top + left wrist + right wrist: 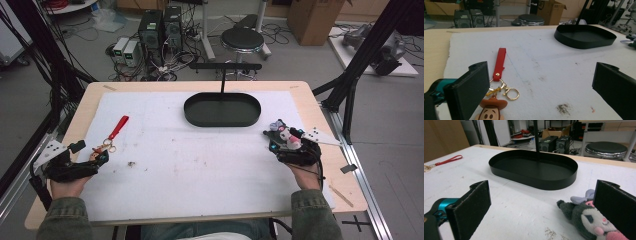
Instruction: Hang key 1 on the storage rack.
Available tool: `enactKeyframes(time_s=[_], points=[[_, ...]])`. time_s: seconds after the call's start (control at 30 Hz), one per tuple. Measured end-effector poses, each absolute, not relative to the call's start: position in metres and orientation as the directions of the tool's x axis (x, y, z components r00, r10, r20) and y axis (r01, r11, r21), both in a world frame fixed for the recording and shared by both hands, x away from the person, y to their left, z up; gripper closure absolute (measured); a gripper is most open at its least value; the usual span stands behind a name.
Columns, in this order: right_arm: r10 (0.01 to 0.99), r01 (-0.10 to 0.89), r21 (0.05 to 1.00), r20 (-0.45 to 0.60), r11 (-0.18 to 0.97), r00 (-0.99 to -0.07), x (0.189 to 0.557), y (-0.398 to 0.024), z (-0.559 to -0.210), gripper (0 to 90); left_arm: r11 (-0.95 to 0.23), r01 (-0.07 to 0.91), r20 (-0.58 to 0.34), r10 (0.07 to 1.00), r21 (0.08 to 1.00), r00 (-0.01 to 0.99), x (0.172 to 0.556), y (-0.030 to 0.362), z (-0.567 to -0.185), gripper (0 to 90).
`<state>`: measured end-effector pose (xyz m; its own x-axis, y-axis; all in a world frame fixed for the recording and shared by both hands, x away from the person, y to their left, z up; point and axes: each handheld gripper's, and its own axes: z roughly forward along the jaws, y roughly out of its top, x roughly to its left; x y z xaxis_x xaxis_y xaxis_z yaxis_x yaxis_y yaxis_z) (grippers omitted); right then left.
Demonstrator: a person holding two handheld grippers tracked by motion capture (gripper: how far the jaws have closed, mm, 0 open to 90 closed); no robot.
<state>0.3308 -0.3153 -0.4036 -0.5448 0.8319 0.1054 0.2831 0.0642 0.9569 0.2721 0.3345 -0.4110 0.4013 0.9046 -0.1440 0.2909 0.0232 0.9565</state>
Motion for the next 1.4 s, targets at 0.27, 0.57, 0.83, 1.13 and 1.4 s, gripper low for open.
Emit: enactKeyframes(time_s=[0.27,0.57,0.83,1.13,1.4], points=[[0.834,0.284,0.957,0.105,0.064,-0.542,0.330,-0.317,-0.404,0.5,0.027,0.288,-0.144,0.907,0.957,0.397,0.273,0.336,-0.411,1.7],[0.831,0.287,0.955,0.102,0.071,-0.547,0.330,-0.317,-0.404,0.4,0.026,0.292,-0.147,0.905,0.956,0.400,0.275,0.334,-0.411,1.7],[0.831,0.285,0.956,0.101,0.072,-0.548,0.330,-0.317,-0.404,0.4,0.021,0.297,-0.143,0.907,0.955,0.396,0.275,0.334,-0.411,1.8],[0.833,0.294,0.953,0.107,0.069,-0.543,0.328,-0.317,-0.404,0.4,-0.005,0.334,-0.137,0.907,0.942,0.398,0.276,0.330,-0.412,1.8],[0.839,0.302,0.951,0.109,0.069,-0.533,0.328,-0.317,-0.404,0.4,-0.006,0.382,-0.145,0.919,0.924,0.366,0.286,0.330,-0.405,1.8]])
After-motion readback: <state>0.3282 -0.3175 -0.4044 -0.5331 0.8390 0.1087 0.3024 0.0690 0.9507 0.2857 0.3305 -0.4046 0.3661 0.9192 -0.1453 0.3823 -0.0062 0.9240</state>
